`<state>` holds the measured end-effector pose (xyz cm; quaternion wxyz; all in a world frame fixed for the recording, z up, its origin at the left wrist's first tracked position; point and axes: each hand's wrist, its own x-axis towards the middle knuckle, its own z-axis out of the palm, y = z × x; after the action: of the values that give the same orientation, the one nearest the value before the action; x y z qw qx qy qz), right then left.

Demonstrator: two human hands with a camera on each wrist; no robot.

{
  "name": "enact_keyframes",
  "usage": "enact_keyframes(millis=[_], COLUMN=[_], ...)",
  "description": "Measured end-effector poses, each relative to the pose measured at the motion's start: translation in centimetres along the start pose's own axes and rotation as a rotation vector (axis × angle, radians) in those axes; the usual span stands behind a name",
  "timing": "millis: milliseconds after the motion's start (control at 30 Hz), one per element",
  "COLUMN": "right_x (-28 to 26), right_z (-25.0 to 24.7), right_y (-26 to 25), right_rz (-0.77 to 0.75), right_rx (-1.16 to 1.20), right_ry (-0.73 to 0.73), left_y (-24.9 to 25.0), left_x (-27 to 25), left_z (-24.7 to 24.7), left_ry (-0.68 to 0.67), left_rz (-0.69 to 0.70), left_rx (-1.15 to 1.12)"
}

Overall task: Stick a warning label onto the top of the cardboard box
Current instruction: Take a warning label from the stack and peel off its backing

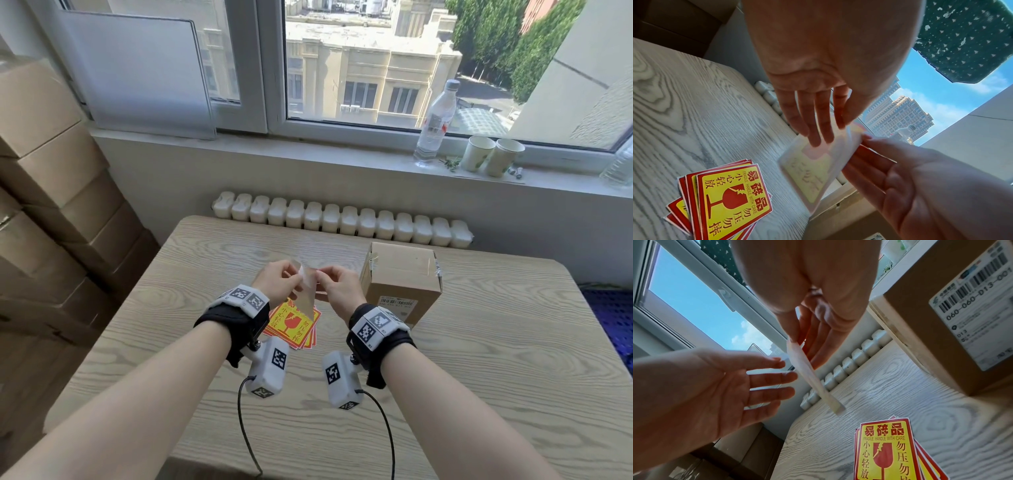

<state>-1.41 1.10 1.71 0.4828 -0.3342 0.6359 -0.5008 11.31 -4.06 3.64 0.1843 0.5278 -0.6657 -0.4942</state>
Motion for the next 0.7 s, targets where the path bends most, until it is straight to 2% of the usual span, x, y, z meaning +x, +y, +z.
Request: enact_keyframes(millis=[467,700], right_x=[1.0,1.4], right_z=[-0.7,-0.7], right_y=[0.3,-0.1], right_rz=[0.053,0.013], right_rx=[0.056,0.035], right_ry=[0.190,0.268], left_y=[-5.2,-6.9], left_x=[0.0,0.4], left_z=[-3.5,-5.2], left_ry=[0.212,0.286], left_rz=[-0.122,-0.158], left_rx=[-0.052,-0.033])
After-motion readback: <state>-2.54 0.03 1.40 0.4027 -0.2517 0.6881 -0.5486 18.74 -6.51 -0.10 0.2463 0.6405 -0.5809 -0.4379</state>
